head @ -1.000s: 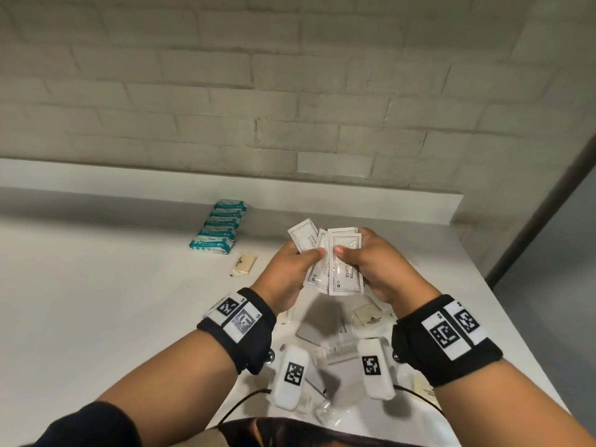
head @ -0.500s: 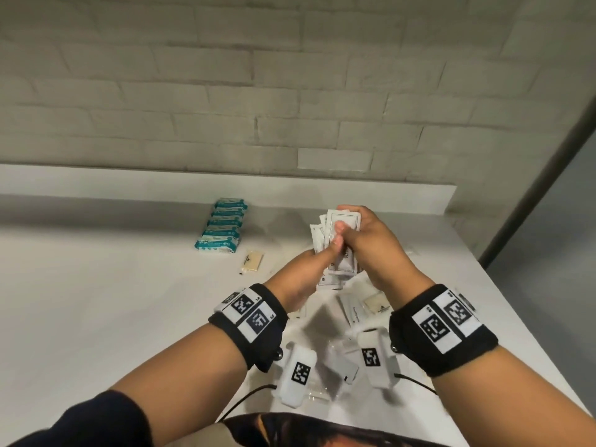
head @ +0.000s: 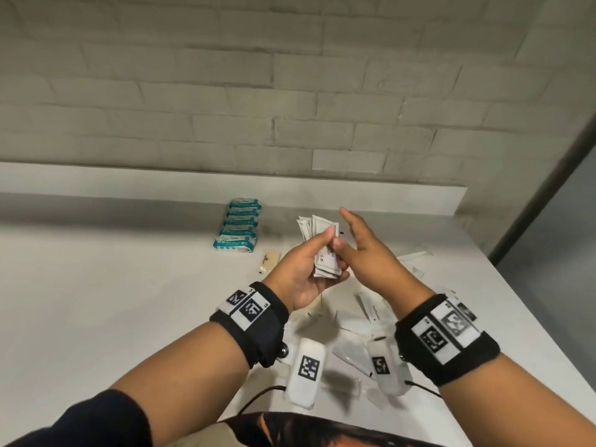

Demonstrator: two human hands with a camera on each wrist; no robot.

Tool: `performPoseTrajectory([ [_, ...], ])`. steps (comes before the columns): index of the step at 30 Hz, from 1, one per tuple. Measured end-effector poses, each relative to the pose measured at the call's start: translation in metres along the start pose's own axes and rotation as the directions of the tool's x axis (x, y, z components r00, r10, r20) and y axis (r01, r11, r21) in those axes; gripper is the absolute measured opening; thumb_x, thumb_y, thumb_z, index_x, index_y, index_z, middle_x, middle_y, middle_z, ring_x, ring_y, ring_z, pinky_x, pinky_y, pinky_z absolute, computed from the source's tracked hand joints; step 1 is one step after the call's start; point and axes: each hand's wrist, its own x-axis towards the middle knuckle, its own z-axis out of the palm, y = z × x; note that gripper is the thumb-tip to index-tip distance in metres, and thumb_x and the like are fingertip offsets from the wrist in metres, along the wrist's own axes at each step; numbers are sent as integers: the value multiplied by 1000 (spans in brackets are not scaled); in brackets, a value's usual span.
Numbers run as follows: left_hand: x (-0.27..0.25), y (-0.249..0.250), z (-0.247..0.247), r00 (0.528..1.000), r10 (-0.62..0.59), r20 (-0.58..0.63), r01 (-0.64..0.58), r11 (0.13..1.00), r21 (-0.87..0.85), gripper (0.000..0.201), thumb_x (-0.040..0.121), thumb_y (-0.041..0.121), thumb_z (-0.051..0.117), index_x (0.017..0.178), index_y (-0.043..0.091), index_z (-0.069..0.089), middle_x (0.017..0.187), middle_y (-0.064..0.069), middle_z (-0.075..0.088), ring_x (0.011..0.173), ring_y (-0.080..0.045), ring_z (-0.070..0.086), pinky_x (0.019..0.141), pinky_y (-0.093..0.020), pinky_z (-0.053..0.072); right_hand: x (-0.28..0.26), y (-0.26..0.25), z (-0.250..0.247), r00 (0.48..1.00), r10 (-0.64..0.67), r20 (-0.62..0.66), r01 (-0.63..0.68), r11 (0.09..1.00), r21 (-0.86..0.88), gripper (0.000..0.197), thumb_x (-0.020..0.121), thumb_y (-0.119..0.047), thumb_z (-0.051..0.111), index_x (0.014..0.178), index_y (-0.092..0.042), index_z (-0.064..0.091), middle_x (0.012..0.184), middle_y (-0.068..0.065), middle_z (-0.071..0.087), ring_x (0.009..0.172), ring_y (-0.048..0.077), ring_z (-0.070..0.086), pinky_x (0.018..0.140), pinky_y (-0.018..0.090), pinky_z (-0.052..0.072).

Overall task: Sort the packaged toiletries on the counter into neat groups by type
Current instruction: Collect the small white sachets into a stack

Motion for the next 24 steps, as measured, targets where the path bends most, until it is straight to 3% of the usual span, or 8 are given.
performPoseTrajectory([
  [3, -2, 6, -11, 998, -61, 25, 59, 995, 76, 67, 69, 62, 69, 117, 16, 64, 104, -8, 61, 92, -17, 61, 78, -32, 55, -9, -8, -6, 968, -32, 248, 40, 999, -30, 120, 69, -31, 84, 146, -51, -5, 158, -18, 1, 142, 0, 7, 107, 20, 25],
  [6, -9, 9, -10, 983, -129, 133, 118, 989, 90, 84, 73, 72, 58, 136, 17, 53, 133, -11, 57, 122, -25, 56, 97, -41, 48, -10, -21, 5, 947, -47, 319, 134, 957, -258, 145, 53, -33, 91, 133, -61, -27, 156, -10, 10, 145, 12, 15, 114, 34, 32],
  [8, -12, 10, -12, 972, -149, 182, 144, 989, 40, 81, 76, 72, 52, 133, 13, 54, 122, -11, 63, 113, -23, 62, 89, -37, 54, -9, -25, 12, 958, -69, 279, 157, 938, -309, 145, 55, -28, 90, 135, -59, -28, 148, -7, 23, 136, 10, 29, 108, 31, 38],
  [10, -14, 14, -16, 967, -144, 211, 153, 988, -29, 73, 80, 67, 50, 128, 13, 55, 112, -11, 64, 103, -23, 66, 87, -35, 56, -10, -27, 14, 952, -93, 293, 185, 934, -304, 147, 56, -28, 91, 137, -54, -28, 153, -8, 18, 135, 2, 21, 109, 25, 32],
  [12, -16, 17, -23, 966, -145, 214, 161, 985, -60, 68, 85, 61, 52, 132, 12, 51, 116, -13, 60, 106, -24, 62, 97, -38, 49, -12, -28, 16, 933, -92, 348, 205, 931, -303, 150, 54, -34, 92, 132, -53, -34, 158, -10, 6, 138, 0, 9, 116, 29, 21],
  [15, -16, 17, -32, 964, -160, 213, 176, 982, -61, 69, 83, 55, 59, 137, 14, 47, 115, -13, 56, 102, -25, 57, 95, -36, 48, -14, -34, 21, 927, -92, 364, 203, 938, -282, 148, 56, -33, 91, 130, -53, -35, 158, -8, 6, 138, 0, 8, 117, 37, 27],
  [20, -17, 19, -44, 967, -189, 172, 208, 973, -98, 55, 88, 57, 52, 117, 12, 62, 106, -11, 59, 97, -25, 60, 96, -38, 45, -15, -35, 35, 928, -89, 361, 225, 907, -355, 148, 58, -31, 91, 134, -48, -36, 150, -5, 21, 136, 4, 19, 111, 24, 27],
  [24, -19, 19, -45, 963, -204, 177, 225, 968, -107, 53, 90, 60, 47, 100, 12, 67, 97, -8, 62, 84, -21, 65, 80, -34, 54, -16, -37, 40, 930, -76, 360, 226, 891, -395, 148, 59, -27, 90, 136, -48, -34, 148, -4, 25, 135, 11, 27, 105, 21, 32],
])
